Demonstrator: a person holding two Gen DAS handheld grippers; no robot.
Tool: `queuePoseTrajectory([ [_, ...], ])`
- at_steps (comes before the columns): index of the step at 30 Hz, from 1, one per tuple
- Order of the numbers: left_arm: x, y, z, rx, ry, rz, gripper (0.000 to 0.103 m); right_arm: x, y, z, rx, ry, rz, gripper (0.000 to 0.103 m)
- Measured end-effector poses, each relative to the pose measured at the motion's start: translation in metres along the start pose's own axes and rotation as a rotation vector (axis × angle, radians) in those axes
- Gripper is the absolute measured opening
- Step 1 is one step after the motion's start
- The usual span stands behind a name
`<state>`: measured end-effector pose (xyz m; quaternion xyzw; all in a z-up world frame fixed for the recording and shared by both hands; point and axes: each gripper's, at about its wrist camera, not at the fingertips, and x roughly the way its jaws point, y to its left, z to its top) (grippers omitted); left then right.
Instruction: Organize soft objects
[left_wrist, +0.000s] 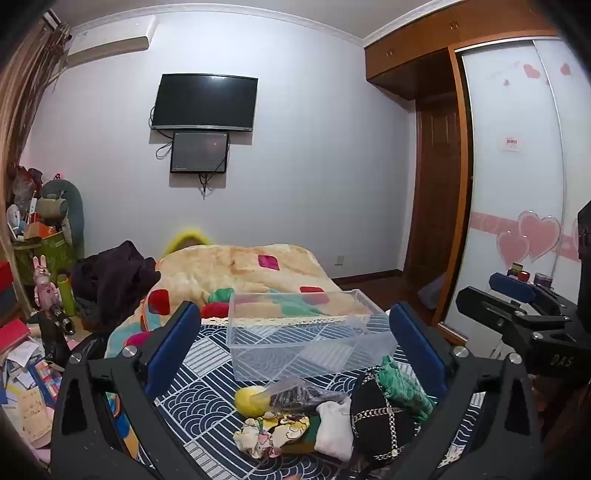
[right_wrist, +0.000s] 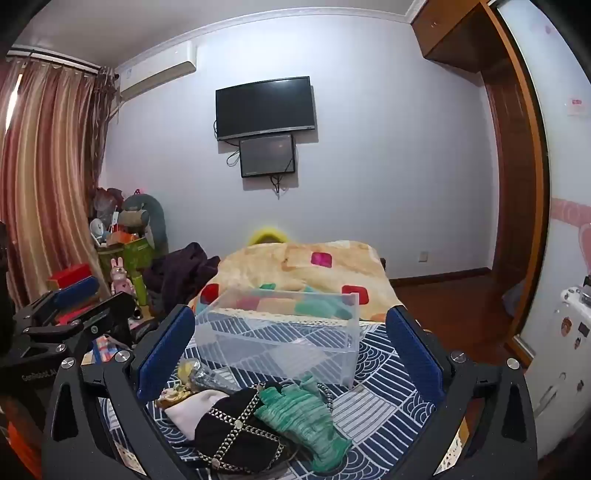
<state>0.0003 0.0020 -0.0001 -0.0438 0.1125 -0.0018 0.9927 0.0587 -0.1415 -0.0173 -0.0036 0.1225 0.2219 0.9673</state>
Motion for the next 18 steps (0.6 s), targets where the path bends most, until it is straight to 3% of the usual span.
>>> queuePoseTrajectory([
  [18, 0.0005, -0.0005, 0.0015, 0.012, -0.016, 0.0, 0.103, -0.0025, 0.0003, 0.0007, 0.009, 0.005, 0.006, 0.103],
])
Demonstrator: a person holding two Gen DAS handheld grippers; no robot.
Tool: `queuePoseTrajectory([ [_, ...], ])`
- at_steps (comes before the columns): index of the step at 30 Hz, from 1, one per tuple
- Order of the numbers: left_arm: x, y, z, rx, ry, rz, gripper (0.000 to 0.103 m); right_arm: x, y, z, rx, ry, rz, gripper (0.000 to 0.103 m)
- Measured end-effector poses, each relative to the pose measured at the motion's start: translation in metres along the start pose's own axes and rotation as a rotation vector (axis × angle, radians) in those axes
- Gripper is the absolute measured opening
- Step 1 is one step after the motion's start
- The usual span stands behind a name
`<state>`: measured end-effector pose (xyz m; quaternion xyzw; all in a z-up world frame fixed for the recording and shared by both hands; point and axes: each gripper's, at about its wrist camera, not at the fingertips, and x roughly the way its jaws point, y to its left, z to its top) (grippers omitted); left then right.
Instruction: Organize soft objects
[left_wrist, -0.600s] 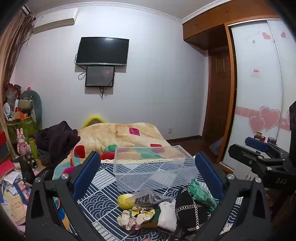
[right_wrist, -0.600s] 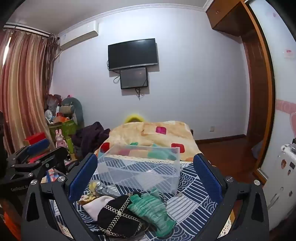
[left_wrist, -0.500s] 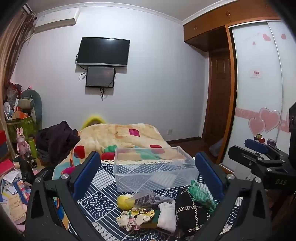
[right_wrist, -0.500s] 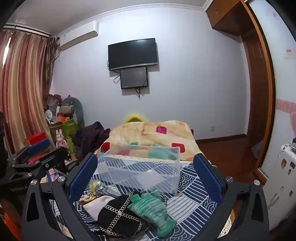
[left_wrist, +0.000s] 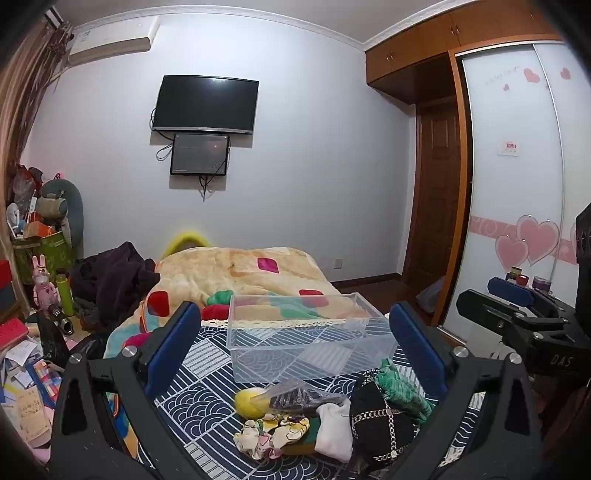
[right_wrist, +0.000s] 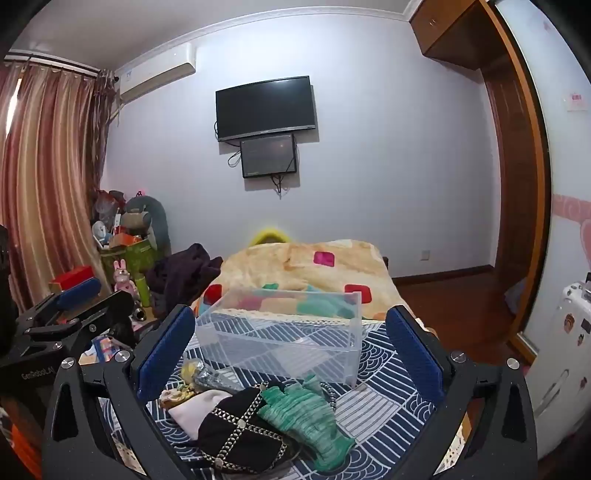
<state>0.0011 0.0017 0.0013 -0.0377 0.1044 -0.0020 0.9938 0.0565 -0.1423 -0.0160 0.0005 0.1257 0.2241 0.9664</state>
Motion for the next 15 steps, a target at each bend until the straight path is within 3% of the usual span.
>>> queuePoseTrajectory([
  [15, -0.0064, -0.0016, 0.0017, -0.002, -0.007, 0.001, 0.103, -0.0039, 0.0044, 0.0026, -0.002, -0.003, 0.009, 0.103],
])
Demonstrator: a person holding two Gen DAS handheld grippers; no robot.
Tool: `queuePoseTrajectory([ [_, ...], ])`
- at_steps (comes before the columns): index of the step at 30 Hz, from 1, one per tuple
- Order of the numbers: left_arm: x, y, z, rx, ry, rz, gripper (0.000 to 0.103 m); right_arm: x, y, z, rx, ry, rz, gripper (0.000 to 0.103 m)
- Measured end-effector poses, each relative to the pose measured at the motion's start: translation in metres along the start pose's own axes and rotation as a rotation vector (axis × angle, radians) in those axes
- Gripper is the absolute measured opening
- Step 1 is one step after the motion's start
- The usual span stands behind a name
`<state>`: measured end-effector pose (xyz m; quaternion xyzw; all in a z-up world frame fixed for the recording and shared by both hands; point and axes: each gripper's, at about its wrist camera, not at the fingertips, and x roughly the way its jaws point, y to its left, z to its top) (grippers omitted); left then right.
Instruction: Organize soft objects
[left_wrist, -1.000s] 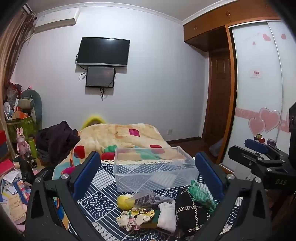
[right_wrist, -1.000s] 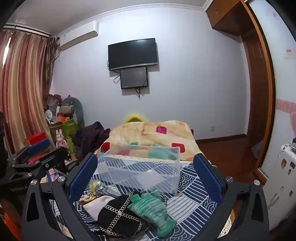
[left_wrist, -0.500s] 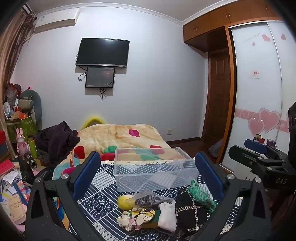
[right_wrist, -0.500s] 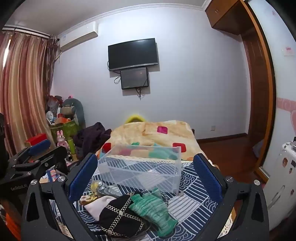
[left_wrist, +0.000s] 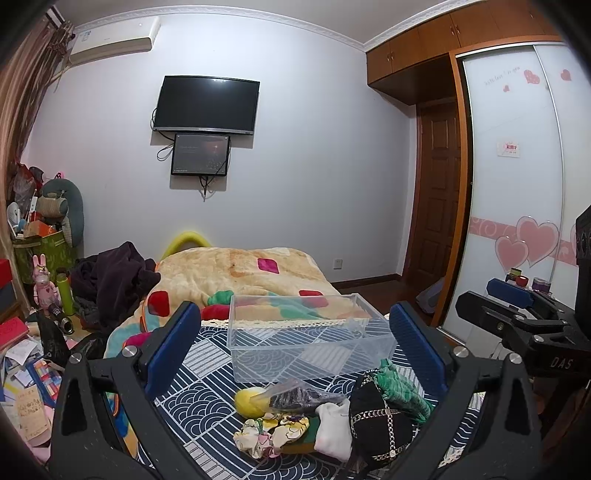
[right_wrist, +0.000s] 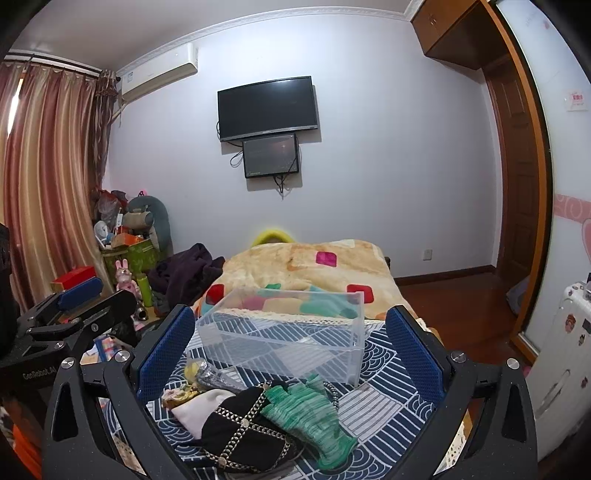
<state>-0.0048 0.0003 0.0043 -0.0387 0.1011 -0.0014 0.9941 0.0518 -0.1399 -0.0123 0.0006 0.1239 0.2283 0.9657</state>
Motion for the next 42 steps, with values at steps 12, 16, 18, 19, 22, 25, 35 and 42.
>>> queuePoseTrajectory([
  [12, 0.0004, 0.0003, 0.0004, -0.002, 0.002, -0.001, 0.103, 0.0024, -0.0015, -0.0017, 0.005, 0.001, 0.003, 0.103],
  [16, -0.0002, -0.0003, 0.0015, -0.006, 0.006, -0.009, 0.103, 0.0025, -0.0013, -0.0013, 0.006, 0.0, 0.004, 0.103],
  [18, -0.0002, 0.0004, 0.0021, -0.006, 0.005, -0.008, 0.103, 0.003, -0.0011, -0.0016, 0.006, -0.001, 0.004, 0.103],
  [19, -0.0002, 0.0005, 0.0024, -0.006, 0.005, -0.008, 0.103, 0.0032, -0.0011, -0.0018, 0.006, -0.002, 0.003, 0.103],
  [22, -0.0006, 0.0005, 0.0033, -0.005, 0.003, -0.006, 0.103, 0.0045, -0.0009, -0.002, 0.01, 0.0, 0.003, 0.103],
  [25, -0.0012, -0.0005, 0.0031, -0.005, 0.002, -0.007, 0.103, 0.004, -0.0015, -0.0024, 0.013, -0.002, 0.005, 0.103],
  [35, -0.0002, -0.0008, 0.0044, -0.005, 0.004, -0.003, 0.103, 0.0017, -0.0018, -0.0031, 0.006, -0.008, 0.009, 0.103],
  [42, -0.0001, -0.0011, 0.0033, -0.004, 0.003, -0.001, 0.103, 0.0017, -0.0022, -0.0026, 0.006, -0.01, 0.01, 0.103],
])
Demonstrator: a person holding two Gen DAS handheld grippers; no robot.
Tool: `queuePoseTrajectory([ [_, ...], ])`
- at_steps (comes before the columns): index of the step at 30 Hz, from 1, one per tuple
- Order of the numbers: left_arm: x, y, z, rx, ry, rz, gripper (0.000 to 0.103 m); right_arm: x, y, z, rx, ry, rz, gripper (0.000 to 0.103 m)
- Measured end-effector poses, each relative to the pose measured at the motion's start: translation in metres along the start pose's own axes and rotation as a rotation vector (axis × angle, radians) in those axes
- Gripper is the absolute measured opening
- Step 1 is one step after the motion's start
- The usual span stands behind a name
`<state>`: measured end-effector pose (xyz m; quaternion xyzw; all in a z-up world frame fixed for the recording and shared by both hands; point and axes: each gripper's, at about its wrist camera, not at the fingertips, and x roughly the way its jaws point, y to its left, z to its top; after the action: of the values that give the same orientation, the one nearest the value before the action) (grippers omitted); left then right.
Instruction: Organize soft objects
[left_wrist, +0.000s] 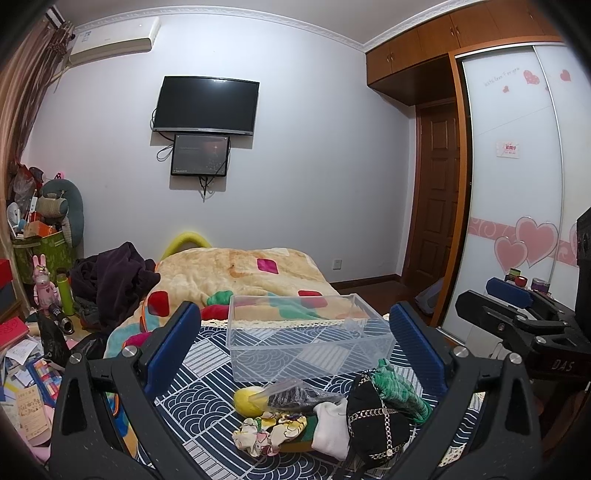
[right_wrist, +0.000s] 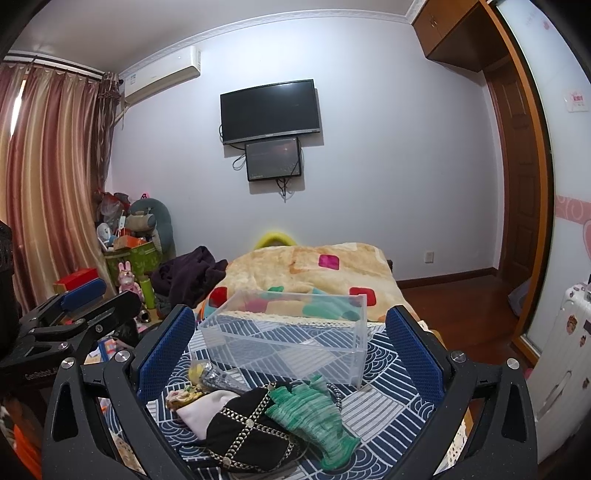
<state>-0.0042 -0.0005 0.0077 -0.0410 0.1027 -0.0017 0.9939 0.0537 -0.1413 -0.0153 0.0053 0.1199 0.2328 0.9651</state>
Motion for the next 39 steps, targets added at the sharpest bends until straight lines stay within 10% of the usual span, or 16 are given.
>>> queuePoseTrajectory([
  [18, 0.011, 0.005, -0.01, 0.004, 0.051, -0.002, 0.103, 0.003, -0.001, -0.005, 0.01, 0.015, -0.007, 0.103],
  [39, 0.099, 0.023, -0.08, -0.071, 0.336, -0.025, 0.095, 0.065, -0.036, -0.076, 0.121, 0.384, 0.037, 0.084],
])
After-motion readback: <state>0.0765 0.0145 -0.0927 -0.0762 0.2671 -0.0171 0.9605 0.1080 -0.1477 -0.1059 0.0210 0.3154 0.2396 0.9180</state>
